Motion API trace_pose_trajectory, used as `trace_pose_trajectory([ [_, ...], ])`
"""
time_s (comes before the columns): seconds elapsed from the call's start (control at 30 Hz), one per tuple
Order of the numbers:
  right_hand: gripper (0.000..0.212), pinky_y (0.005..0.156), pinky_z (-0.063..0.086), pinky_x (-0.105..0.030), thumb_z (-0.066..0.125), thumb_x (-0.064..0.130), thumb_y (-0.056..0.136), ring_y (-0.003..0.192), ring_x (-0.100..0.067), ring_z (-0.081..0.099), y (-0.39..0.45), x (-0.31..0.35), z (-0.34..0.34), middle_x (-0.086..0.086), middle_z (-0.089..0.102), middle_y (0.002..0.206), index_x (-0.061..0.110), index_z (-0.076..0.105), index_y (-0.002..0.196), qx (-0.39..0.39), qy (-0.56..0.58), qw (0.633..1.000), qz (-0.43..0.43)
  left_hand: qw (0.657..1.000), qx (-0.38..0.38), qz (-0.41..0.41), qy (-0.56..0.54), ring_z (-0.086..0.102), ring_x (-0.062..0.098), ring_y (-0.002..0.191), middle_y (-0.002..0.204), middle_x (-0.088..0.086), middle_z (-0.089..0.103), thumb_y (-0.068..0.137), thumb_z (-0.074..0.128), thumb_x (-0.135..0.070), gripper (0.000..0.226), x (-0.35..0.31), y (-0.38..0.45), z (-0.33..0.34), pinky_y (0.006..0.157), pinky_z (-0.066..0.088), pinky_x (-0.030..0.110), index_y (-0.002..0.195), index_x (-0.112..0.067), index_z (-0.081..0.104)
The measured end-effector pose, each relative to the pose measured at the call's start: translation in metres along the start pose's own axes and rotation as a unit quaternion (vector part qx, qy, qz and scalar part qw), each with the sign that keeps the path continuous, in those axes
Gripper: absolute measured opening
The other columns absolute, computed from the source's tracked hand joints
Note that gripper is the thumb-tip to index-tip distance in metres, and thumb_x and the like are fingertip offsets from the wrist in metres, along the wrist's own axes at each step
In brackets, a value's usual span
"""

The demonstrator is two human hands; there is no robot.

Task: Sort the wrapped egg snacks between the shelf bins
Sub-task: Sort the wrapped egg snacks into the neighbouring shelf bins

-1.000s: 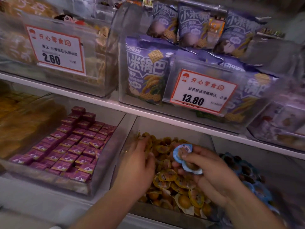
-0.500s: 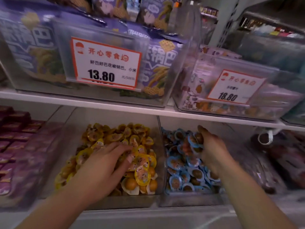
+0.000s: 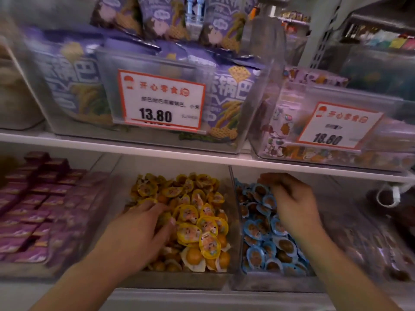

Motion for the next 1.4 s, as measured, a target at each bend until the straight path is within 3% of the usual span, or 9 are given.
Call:
trace_pose_trajectory([
  [0.1, 0.029, 0.067, 0.046, -0.007, 0.049, 0.018, 0.095, 0.083, 0.005, 0.065, -0.023, 0.051, 0.063, 0.026, 0.071, 0.09, 0.033, 0.073, 0.102, 0.173, -0.051, 0.978, -0.106, 1.0, -0.015, -0.01, -0.011, 0.062, 0.014, 0.109, 0.118, -0.012, 0.065, 0.096, 0.036, -0.054, 0.034, 0.015, -0.009, -0.01, 0.088, 0.048, 0.032, 0.116, -0.033, 0.054],
  [0.2, 0.029, 0.064, 0.039, -0.003, 0.048, 0.025, 0.1, 0.081, 0.015, 0.059, -0.034, 0.074, 0.152, 0.039, 0.064, 0.091, 0.03, 0.066, 0.122, 0.379, -0.175, 0.898, -0.139, 1.0, 0.006, 0.008, -0.024, 0.058, 0.016, 0.114, 0.12, -0.009, 0.062, 0.098, 0.039, -0.049, 0.035, 0.018, -0.022, -0.008, 0.094, 0.044, 0.032, 0.126, -0.032, 0.05],
  [0.33, 0.033, 0.092, 0.045, -0.024, 0.044, 0.02, 0.101, 0.114, -0.023, 0.058, -0.039, 0.062, 0.244, -0.009, 0.063, 0.129, 0.021, 0.063, 0.128, 0.526, -0.306, 0.775, -0.172, 0.999, 0.04, 0.024, 0.01, 0.043, 0.012, 0.128, 0.133, -0.013, 0.047, 0.098, 0.025, -0.058, 0.044, 0.017, -0.038, 0.006, 0.113, 0.028, 0.033, 0.133, -0.036, 0.041],
  [0.5, 0.05, 0.121, 0.018, -0.029, 0.042, 0.045, 0.103, 0.149, -0.022, 0.021, -0.022, 0.022, 0.276, 0.0, 0.019, 0.164, 0.038, 0.035, 0.152, 0.555, -0.379, 0.726, -0.145, 0.999, 0.03, 0.006, 0.026, 0.042, 0.016, 0.128, 0.132, -0.008, 0.045, 0.097, 0.02, -0.058, 0.046, 0.014, -0.035, 0.014, 0.116, 0.021, 0.041, 0.13, -0.033, 0.041],
  [0.6, 0.053, 0.113, 0.028, -0.023, 0.054, 0.045, 0.098, 0.144, -0.019, 0.031, 0.008, 0.026, 0.273, -0.001, 0.032, 0.158, 0.034, 0.042, 0.148, 0.488, -0.372, 0.769, -0.18, 1.0, 0.029, 0.011, -0.001, 0.04, 0.017, 0.13, 0.13, -0.007, 0.045, 0.096, 0.021, -0.058, 0.047, 0.016, -0.034, 0.017, 0.115, 0.022, 0.046, 0.13, -0.033, 0.041],
  [0.73, 0.022, 0.087, 0.046, -0.031, 0.06, 0.025, 0.094, 0.108, -0.023, 0.06, 0.036, 0.03, 0.267, -0.001, 0.065, 0.114, 0.022, 0.072, 0.112, 0.44, -0.334, 0.819, -0.152, 0.999, 0.027, 0.015, -0.019, 0.041, 0.017, 0.13, 0.127, -0.007, 0.048, 0.095, 0.022, -0.057, 0.045, 0.019, -0.035, 0.019, 0.115, 0.023, 0.048, 0.126, -0.032, 0.044],
  [0.93, 0.027, 0.089, 0.053, -0.039, 0.054, 0.032, 0.091, 0.103, -0.025, 0.064, 0.029, 0.025, 0.271, -0.006, 0.068, 0.113, 0.024, 0.072, 0.109, 0.466, -0.435, 0.759, -0.133, 1.0, 0.025, 0.01, -0.003, 0.048, 0.02, 0.123, 0.121, -0.005, 0.051, 0.095, 0.021, -0.055, 0.045, 0.016, -0.034, 0.016, 0.114, 0.024, 0.05, 0.123, -0.03, 0.046],
  [1.1, 0.048, 0.093, 0.05, -0.042, 0.059, 0.054, 0.084, 0.103, -0.022, 0.059, -0.006, 0.027, 0.283, 0.0, 0.062, 0.117, 0.045, 0.047, 0.13, 0.535, -0.424, 0.713, -0.162, 1.0, 0.03, 0.006, -0.007, 0.049, 0.02, 0.121, 0.121, -0.005, 0.05, 0.095, 0.023, -0.055, 0.043, 0.015, -0.033, 0.014, 0.115, 0.023, 0.049, 0.123, -0.031, 0.046],
  [1.4, 0.066, 0.094, 0.051, -0.04, 0.073, 0.031, 0.08, 0.108, -0.022, 0.06, -0.009, 0.026, 0.285, 0.001, 0.061, 0.125, 0.038, 0.041, 0.137, 0.568, -0.427, 0.691, -0.133, 0.999, 0.035, 0.012, -0.02, 0.05, 0.02, 0.122, 0.125, -0.004, 0.052, 0.095, 0.027, -0.055, 0.046, 0.017, -0.033, 0.011, 0.115, 0.023, 0.047, 0.129, -0.031, 0.045],
])
Point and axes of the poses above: each hand's wrist, its own y-axis towards the middle knuckle, its own z-axis out of the palm, x = y × z, the point moved 7 cm from there along y, towards the middle knuckle
